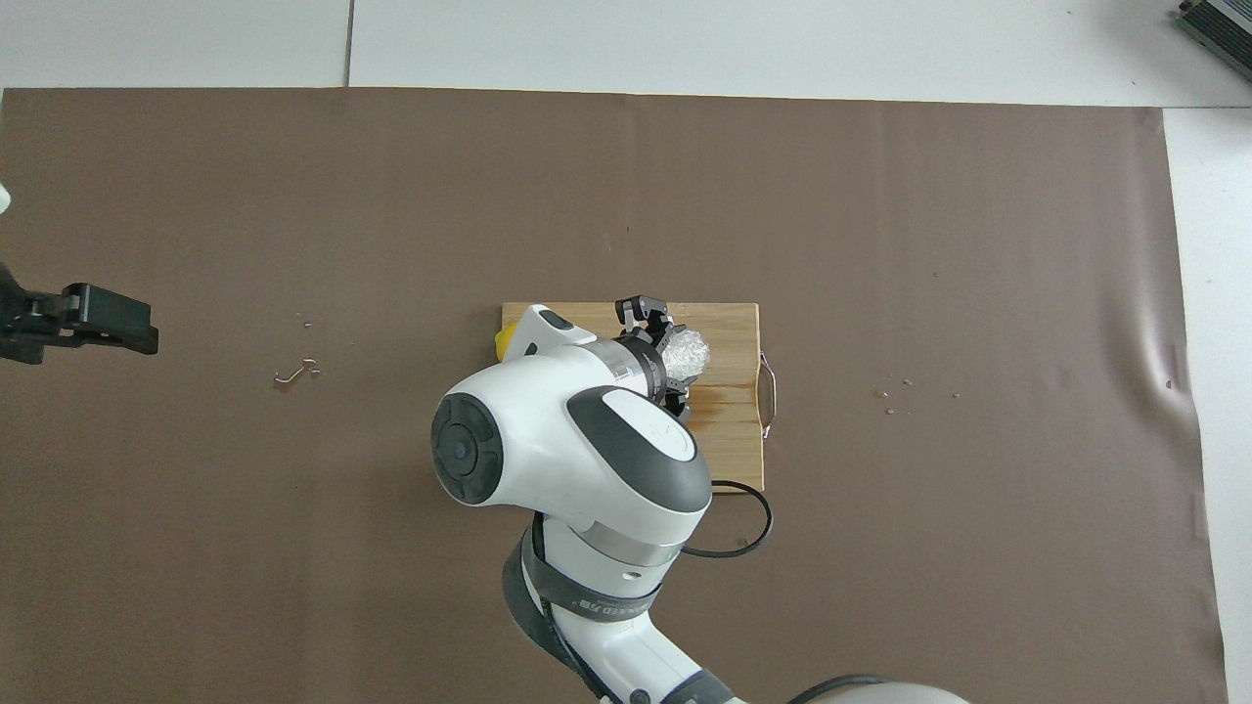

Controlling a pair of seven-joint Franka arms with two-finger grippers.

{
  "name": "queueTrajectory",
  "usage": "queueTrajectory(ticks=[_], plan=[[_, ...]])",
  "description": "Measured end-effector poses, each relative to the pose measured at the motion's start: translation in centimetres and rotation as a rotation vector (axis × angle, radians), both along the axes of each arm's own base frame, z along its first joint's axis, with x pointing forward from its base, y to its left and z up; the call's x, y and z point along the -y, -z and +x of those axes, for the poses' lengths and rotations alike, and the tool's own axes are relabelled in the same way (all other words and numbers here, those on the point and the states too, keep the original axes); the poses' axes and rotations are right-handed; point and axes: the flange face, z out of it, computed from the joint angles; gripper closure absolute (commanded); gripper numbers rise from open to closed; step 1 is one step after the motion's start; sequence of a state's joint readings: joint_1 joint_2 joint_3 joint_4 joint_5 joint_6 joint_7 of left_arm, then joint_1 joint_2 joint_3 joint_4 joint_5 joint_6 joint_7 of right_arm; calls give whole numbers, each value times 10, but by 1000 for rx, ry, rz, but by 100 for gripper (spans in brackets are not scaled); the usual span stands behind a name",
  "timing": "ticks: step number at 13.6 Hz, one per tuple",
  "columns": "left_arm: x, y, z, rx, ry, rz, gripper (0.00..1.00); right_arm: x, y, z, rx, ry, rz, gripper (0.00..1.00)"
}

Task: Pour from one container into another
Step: 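Hold the white cup tilted over the metal cup to pour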

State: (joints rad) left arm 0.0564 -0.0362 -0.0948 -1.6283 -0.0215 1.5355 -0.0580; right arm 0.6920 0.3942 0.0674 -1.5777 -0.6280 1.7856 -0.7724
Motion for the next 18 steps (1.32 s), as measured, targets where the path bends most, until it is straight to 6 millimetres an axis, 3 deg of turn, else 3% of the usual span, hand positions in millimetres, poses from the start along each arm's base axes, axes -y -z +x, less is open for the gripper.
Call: queueTrajectory(ticks=[18], plan=[[0, 1, 0, -1, 1, 0, 0, -6, -1, -7, 26, -53, -84, 80]])
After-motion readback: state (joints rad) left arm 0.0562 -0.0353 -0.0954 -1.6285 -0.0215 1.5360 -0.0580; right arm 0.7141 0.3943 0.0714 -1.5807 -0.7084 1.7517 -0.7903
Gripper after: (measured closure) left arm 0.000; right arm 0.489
